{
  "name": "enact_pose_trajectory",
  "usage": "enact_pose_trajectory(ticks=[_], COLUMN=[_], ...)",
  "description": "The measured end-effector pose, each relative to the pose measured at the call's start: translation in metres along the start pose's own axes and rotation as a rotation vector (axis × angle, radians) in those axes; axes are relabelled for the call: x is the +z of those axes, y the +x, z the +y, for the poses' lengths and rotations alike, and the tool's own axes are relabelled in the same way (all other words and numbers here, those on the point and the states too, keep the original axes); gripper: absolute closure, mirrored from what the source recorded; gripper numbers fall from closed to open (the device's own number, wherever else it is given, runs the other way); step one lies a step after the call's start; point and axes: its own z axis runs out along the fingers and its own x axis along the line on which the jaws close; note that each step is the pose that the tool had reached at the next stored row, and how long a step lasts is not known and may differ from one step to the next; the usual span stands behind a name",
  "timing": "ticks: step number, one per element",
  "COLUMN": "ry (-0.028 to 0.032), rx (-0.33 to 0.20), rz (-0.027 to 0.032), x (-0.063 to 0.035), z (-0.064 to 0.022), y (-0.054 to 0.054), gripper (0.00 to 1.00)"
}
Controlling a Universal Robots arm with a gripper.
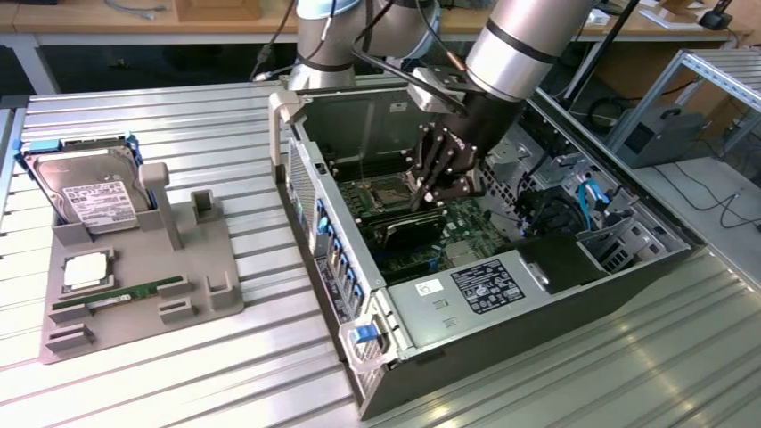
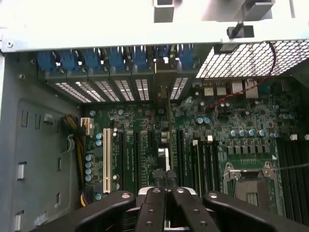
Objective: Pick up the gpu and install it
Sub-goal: 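Insert the gpu into the slot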
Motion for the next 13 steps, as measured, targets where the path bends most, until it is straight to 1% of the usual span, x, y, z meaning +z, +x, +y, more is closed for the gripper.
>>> enact_pose_trajectory(ticks=[1,2,3,4,5,6,7,8,9,13], ry=[0.0001,0.0081,0.0605,0.1077,0.1330,0.1614,0.1926,0.2131,0.2249,0.2250], rx=[0.000,0.000,0.001,0.002,0.002,0.003,0.003,0.003,0.003,0.003], rz=[0.0000,-0.0003,-0.0010,-0.0015,-0.0016,-0.0024,-0.0036,-0.0045,-0.0059,-0.0056], x=[0.0000,0.0001,0.0003,0.0005,0.0006,0.0007,0.0009,0.0012,0.0011,0.0011], z=[-0.0001,-0.0001,0.0003,0.0007,0.0008,0.0011,0.0013,0.0013,0.0013,0.0011], y=[0.0000,0.0001,0.0001,0.0001,0.0001,0.0001,0.0001,0.0001,0.0003,0.0003], gripper=[0.89,0.89,0.89,0.89,0.89,0.89,0.89,0.89,0.89,0.89])
